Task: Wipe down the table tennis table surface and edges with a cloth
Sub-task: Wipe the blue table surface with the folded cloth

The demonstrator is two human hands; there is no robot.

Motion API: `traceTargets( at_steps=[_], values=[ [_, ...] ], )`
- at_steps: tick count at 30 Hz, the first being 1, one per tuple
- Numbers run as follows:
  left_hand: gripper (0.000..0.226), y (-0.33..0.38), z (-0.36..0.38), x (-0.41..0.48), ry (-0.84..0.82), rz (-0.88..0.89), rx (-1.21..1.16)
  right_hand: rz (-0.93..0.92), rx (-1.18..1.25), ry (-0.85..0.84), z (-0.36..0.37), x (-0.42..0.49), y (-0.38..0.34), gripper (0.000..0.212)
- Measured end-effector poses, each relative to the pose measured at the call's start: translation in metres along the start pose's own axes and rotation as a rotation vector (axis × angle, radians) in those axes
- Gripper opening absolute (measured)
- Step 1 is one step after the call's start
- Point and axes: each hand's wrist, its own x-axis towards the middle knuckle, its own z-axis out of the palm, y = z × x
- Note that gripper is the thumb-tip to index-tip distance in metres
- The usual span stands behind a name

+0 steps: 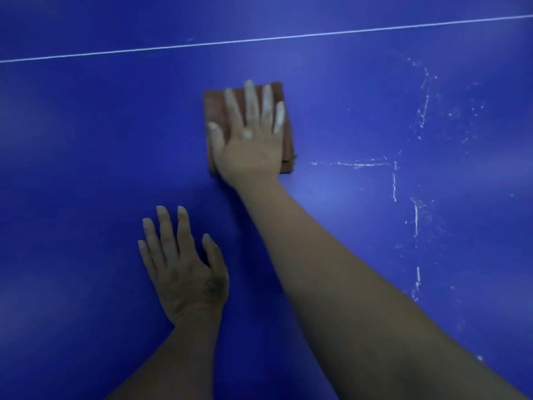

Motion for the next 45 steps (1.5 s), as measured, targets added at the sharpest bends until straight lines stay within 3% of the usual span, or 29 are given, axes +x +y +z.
traceTargets(
  at_steps=[5, 8, 10, 14, 17, 19, 21, 25, 29, 36, 45],
  values=[
    [0.067, 0.003, -0.001, -0.002, -0.038, -0.024, -0.035, -0.331, 0.085, 0.166, 0.030, -0.028, 0.054, 0.059],
    [0.067, 0.001, -0.002, -0.001, -0.032, -0.016, -0.026, -0.353, 0.023, 0.203, 0.016, -0.032, 0.115, 0.059],
    [0.067, 0.003, -0.002, -0.002, -0.026, -0.008, -0.027, -0.230, -0.008, 0.221, 0.004, -0.025, 0.160, 0.060],
    [0.068, 0.004, -0.003, -0.003, -0.028, -0.015, -0.014, 0.188, -0.010, 0.239, -0.015, -0.012, 0.218, 0.064],
    [0.068, 0.004, -0.003, -0.002, -0.007, -0.002, -0.011, 0.384, 0.032, 0.239, -0.010, -0.009, 0.197, 0.067],
    [0.068, 0.003, -0.003, -0.002, 0.011, -0.001, -0.014, 0.411, 0.013, 0.249, -0.003, -0.006, 0.166, 0.068],
    [0.068, 0.004, -0.003, -0.002, 0.025, 0.000, -0.014, 0.332, -0.034, 0.248, 0.006, -0.011, 0.130, 0.068],
    [0.068, 0.004, -0.002, -0.002, 0.043, 0.012, -0.025, -0.072, 0.018, 0.247, 0.022, -0.042, 0.073, 0.062],
    [0.068, 0.003, -0.003, -0.003, 0.024, 0.013, -0.017, -0.272, -0.023, 0.223, 0.013, -0.038, 0.105, 0.060],
    [0.066, 0.006, -0.003, -0.003, 0.050, 0.012, -0.036, 0.220, -0.008, 0.257, -0.009, -0.021, 0.199, 0.063],
    [0.062, 0.007, -0.009, -0.005, 0.037, 0.021, -0.019, 0.242, -0.059, 0.275, 0.032, -0.208, 0.204, 0.062]
  ],
)
